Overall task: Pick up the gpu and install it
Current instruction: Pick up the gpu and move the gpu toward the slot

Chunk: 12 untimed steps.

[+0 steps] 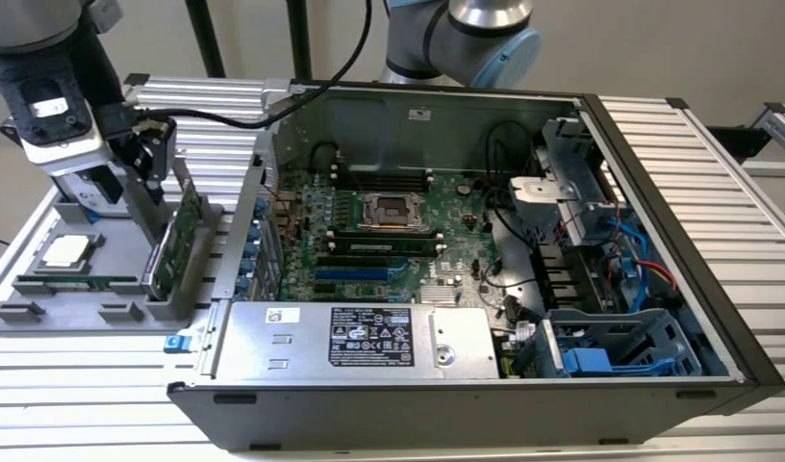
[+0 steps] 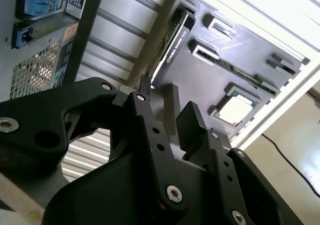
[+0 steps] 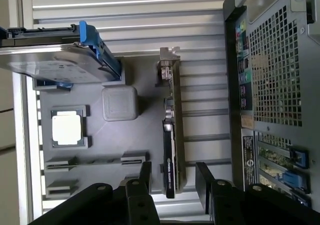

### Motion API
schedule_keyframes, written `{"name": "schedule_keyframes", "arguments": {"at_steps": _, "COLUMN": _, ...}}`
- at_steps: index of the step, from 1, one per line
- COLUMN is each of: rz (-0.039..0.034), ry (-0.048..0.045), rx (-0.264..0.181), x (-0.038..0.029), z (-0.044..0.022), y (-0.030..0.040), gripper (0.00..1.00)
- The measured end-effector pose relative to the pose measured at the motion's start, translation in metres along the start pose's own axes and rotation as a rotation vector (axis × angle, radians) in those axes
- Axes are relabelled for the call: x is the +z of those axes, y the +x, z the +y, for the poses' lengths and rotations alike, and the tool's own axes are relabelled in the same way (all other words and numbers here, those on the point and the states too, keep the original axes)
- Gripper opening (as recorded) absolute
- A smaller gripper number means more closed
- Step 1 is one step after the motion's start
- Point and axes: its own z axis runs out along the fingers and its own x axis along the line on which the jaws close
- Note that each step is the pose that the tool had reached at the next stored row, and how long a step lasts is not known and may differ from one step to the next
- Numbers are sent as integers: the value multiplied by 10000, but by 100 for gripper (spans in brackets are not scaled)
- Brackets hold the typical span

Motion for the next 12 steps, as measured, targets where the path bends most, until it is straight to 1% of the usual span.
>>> {"name": "schedule_keyframes", "arguments": {"at_steps": 12, "rz": 8, "ry": 0, "rx": 1, "x": 83, "z": -9, "y": 1, "gripper": 100}}
